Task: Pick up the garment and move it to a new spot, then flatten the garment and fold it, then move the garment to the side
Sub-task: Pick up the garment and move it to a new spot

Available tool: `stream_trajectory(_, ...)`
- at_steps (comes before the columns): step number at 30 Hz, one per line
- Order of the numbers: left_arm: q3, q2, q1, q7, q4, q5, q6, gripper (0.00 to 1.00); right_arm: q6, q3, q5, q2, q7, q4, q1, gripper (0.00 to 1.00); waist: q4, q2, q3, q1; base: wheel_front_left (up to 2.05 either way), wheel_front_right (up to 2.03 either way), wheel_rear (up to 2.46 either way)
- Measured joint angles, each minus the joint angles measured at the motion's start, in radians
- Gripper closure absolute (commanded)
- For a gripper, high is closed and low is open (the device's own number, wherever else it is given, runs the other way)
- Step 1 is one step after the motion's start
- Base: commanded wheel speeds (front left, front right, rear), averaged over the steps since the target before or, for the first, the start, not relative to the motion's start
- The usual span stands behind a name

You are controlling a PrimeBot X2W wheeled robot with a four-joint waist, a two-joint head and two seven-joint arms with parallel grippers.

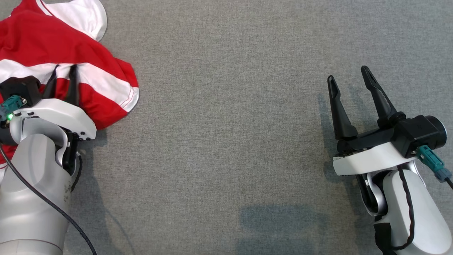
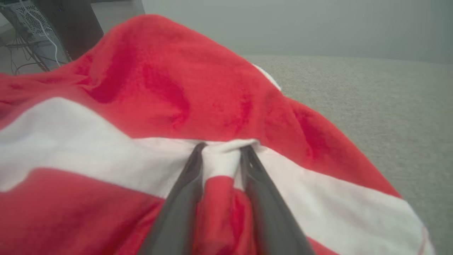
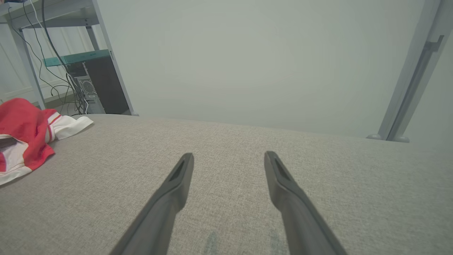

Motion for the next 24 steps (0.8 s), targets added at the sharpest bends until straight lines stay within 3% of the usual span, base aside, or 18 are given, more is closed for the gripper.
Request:
stream_trajectory(1, 0.0, -0.001, 0.002, 0.0, -0.014, 0.0, 0.0, 1.0, 0.0, -0.001, 0.0, 0.0, 0.0, 0.0, 0.0, 0.0, 0.001, 0.0, -0.001, 0.0, 0.0, 0.0, 0.0)
stream_trajectory(12, 0.008, -0.015, 0.094, 0.0, -0.16, 0.01, 0.0, 1.0, 0.0, 0.015, 0.018, 0.0, 0.0, 0.007, 0.0, 0.0, 0.015, 0.0, -0.032, 0.0, 0.0, 0.0, 0.0)
stream_trajectory(24, 0.07, -0.002, 0.243, 0.001, -0.489, 0.017, 0.028, 1.0, 0.0, 0.019, 0.045, 0.0, -0.001, 0.017, 0.011, 0.0, 0.01, 0.0, -0.099, 0.0, 0.0, 0.0, 0.0)
